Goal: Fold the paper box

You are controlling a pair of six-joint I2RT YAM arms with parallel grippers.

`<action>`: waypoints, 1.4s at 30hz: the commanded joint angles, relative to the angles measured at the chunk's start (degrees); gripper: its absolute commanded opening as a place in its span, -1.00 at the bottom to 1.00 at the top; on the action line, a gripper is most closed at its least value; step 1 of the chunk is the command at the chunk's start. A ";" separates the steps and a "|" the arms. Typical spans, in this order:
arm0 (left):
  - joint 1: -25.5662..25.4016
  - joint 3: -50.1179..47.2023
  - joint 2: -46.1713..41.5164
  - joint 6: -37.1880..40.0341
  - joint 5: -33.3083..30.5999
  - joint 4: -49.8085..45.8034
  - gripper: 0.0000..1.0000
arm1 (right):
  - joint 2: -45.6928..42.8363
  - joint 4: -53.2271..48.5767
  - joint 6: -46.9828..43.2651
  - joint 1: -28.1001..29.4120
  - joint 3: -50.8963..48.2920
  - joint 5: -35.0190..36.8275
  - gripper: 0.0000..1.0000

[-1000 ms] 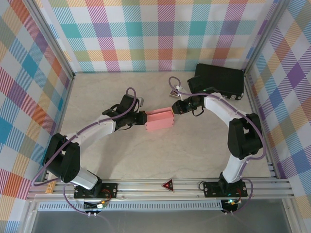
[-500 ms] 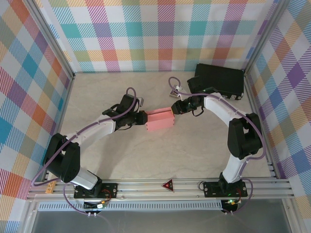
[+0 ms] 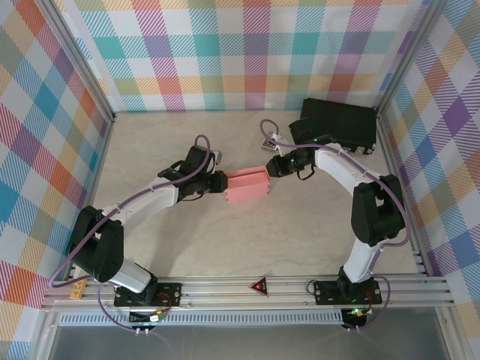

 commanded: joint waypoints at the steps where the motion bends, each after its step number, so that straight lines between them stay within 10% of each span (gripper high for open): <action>1: 0.42 1.55 0.56 -0.75 0.40 -0.59 -0.65 | -0.26 -1.51 0.48 -0.15 1.51 -1.38 -0.70; 42: 0.42 1.47 0.82 -0.72 0.29 -0.76 -0.67 | 0.71 -3.53 1.66 -0.07 2.43 0.40 -0.48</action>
